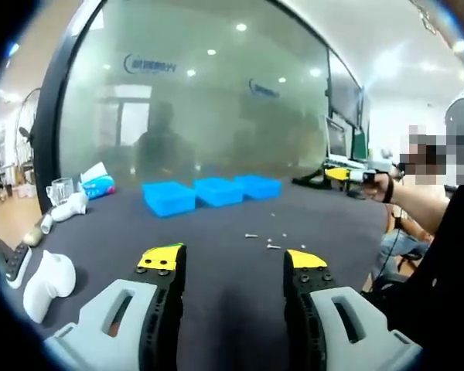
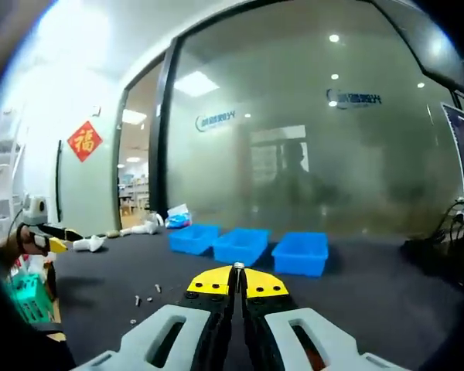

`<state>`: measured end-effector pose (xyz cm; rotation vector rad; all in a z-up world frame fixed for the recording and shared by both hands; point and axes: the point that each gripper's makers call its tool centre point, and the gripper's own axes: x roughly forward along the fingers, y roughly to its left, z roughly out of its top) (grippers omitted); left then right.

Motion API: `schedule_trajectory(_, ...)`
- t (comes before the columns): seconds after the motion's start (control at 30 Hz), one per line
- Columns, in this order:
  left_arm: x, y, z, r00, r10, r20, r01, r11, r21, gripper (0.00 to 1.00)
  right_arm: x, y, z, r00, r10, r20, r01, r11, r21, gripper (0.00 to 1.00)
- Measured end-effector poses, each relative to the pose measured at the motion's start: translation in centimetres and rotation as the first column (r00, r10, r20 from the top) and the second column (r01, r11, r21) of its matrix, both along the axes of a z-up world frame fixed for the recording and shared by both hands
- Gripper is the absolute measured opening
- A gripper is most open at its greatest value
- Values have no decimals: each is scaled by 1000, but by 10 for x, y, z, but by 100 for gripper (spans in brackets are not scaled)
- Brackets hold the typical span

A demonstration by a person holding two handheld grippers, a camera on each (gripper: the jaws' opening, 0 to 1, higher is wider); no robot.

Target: Sort the screws, nuts, and washers into the corresponding bins

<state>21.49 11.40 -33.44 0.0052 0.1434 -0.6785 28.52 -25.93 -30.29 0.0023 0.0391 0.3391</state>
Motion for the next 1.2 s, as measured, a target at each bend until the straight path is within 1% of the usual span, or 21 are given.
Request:
schedule_trajectory(0.07,0,1,0,1000,5,3,-5,1000,0,49,8,-2,2,1000,-4,0,4,1000,2,1)
schedule_trajectory(0.17,1,3,-1,1000,12,3,-12,1000,5,49,25,-8,8,1000,-20,6,20,1000,-14,1)
schedule_trajectory(0.3,2,5,-1,1000,16,3,-16,1000,6,49,55,-14,17,999,-33,7,33,999,-20,1)
schedule_trajectory(0.33,2,5,-1,1000,17,3,-17,1000,5,49,62,-15,18,1000,-30,2,30,999,-16,1)
schedule_trajectory(0.4,2,6,-1,1000,20,4,-20,1000,-7,49,75,-13,18,1000,-5,-24,6,999,48,1)
schedule_trajectory(0.5,2,7,-2,1000,23,4,-23,1000,-8,49,97,-19,14,999,-33,-37,33,999,20,1)
schedule_trajectory(0.57,2,8,-2,1000,24,2,-24,1000,-12,49,109,-21,12,998,-43,-52,43,999,14,1)
schedule_trajectory(0.63,2,8,-3,1000,24,-1,-24,1000,-15,49,128,-24,10,996,-64,-62,64,998,-9,1)
schedule_trajectory(0.67,3,8,-5,1000,23,-4,-23,1000,-16,49,135,-25,9,995,-77,-61,76,997,-31,1)
schedule_trajectory(0.8,3,8,-9,1000,23,-15,-23,1000,-19,49,164,-24,5,991,-100,-87,98,995,-27,1)
schedule_trajectory(0.83,3,8,-9,1000,24,-16,-24,1000,-20,49,170,-24,3,990,-109,-93,106,994,-38,1)
schedule_trajectory(0.97,3,10,-8,1000,26,-14,-27,999,-24,49,193,-24,-4,985,-128,-119,122,991,-62,1)
schedule_trajectory(1.07,3,9,-7,1000,25,-12,-25,999,-29,50,209,-26,-14,978,-148,-147,134,986,-100,1)
schedule_trajectory(1.2,5,9,-7,1000,27,-10,-27,999,-32,50,226,-31,-18,971,-167,-168,152,983,-101,1)
